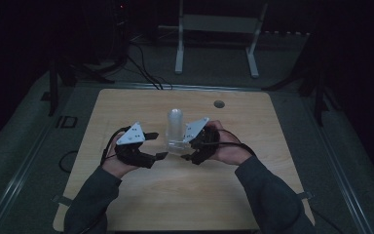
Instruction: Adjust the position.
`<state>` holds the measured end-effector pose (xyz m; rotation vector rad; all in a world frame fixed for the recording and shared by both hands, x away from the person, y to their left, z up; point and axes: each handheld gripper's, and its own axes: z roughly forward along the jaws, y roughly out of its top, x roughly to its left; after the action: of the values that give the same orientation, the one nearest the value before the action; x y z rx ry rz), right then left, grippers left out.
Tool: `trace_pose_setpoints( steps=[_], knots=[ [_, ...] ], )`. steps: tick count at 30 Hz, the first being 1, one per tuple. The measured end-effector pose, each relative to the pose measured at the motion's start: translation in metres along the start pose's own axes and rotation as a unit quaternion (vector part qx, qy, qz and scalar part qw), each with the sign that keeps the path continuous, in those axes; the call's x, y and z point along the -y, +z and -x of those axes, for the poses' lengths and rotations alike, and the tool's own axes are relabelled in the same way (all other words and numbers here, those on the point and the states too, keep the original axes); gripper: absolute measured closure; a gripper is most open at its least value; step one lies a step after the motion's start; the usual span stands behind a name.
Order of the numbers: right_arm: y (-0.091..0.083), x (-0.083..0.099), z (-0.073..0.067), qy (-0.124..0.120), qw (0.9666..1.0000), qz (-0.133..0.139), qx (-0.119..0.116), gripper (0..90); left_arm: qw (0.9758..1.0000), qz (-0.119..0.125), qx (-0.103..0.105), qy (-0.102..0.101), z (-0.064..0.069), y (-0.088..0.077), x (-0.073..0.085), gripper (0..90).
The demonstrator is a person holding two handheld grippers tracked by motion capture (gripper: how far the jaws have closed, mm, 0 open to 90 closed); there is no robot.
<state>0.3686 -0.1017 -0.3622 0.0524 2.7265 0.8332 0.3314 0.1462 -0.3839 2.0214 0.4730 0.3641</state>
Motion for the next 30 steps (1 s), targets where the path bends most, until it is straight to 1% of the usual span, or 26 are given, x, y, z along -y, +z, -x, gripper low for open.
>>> trace_pose_setpoints(
  steps=[14, 18, 22, 28, 30],
  knots=[
    [-0.0008, 0.0001, 0.0007, -0.014, 0.9996, -0.022, -0.012, 29.4, 0.9995, -0.015, 0.028, 0.006, -0.0022, 0.0039, 0.0044, 25.3],
    [-0.0001, -0.0004, 0.0001, -0.025, 0.9991, -0.032, -0.012, 29.4, 0.9989, -0.023, 0.039, 0.009, -0.0016, 0.0057, 0.0046, 25.7],
    [-0.0002, -0.0022, -0.0004, -0.037, 0.9983, -0.042, -0.014, 29.4, 0.9986, -0.026, 0.045, 0.012, -0.001, 0.0071, 0.004, 25.7],
    [-0.0004, -0.0036, -0.0011, -0.047, 0.9973, -0.054, -0.016, 29.4, 0.9981, -0.03, 0.05, 0.021, -0.0014, 0.0081, 0.0003, 25.7],
    [-0.0002, -0.0049, -0.0017, -0.055, 0.9965, -0.061, -0.017, 29.4, 0.9973, -0.042, 0.052, 0.031, -0.0005, 0.01, -0.0006, 25.7]
  ],
)
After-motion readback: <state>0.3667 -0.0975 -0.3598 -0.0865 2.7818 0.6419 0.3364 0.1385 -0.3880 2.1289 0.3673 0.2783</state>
